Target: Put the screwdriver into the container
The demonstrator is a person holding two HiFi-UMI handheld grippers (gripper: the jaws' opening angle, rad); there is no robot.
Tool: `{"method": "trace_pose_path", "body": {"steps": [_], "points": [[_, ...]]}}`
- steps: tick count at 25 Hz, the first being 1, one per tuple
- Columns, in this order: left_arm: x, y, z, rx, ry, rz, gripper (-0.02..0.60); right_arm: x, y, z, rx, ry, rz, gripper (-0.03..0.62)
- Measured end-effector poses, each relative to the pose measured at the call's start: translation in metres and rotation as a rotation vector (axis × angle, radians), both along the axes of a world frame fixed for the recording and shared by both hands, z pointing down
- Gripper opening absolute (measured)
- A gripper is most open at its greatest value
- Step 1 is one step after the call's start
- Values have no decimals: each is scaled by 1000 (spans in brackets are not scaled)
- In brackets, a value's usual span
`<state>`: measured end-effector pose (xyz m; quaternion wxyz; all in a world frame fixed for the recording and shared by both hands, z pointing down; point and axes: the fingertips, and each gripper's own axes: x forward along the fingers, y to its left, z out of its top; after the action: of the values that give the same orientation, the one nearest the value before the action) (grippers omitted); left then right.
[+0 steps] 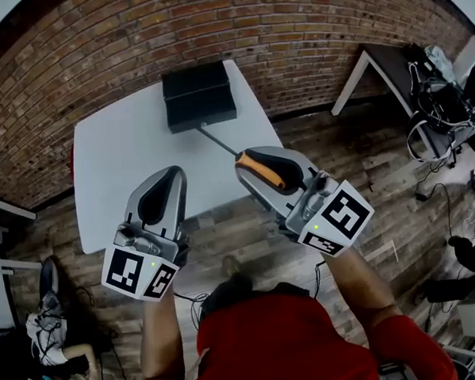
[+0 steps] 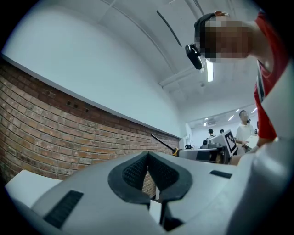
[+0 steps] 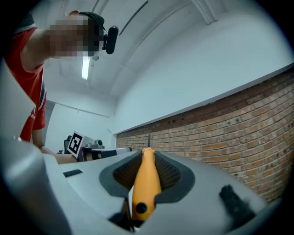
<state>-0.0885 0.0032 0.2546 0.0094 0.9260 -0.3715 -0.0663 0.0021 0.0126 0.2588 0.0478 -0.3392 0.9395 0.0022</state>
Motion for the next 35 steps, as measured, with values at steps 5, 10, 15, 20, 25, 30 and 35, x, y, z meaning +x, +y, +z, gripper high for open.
{"method": "trace_pose_path", "body": {"steps": [5, 10, 15, 20, 25, 30, 35], "points": [[-19, -52, 4, 10, -9, 34, 14, -19, -51, 2, 4, 16, 31, 97], [-36, -97, 8, 12, -9, 56, 14, -36, -93, 8, -1, 27, 60, 97], [-42, -128, 12, 7, 2, 61, 14, -43, -123, 14, -5, 61, 63, 97], [-44, -153, 17, -5, 5, 48, 14, -44, -152, 20, -8, 96, 53, 97], [-40, -179, 20, -7, -2, 10, 14, -40, -183, 26, 2, 129, 16, 97], [-31, -212, 22, -4, -1, -45, 14, -31, -222, 31, 15, 154, -38, 97], [-21, -246, 21, -4, 6, -108, 14, -18, -259, 37, 18, 177, -89, 97]]}}
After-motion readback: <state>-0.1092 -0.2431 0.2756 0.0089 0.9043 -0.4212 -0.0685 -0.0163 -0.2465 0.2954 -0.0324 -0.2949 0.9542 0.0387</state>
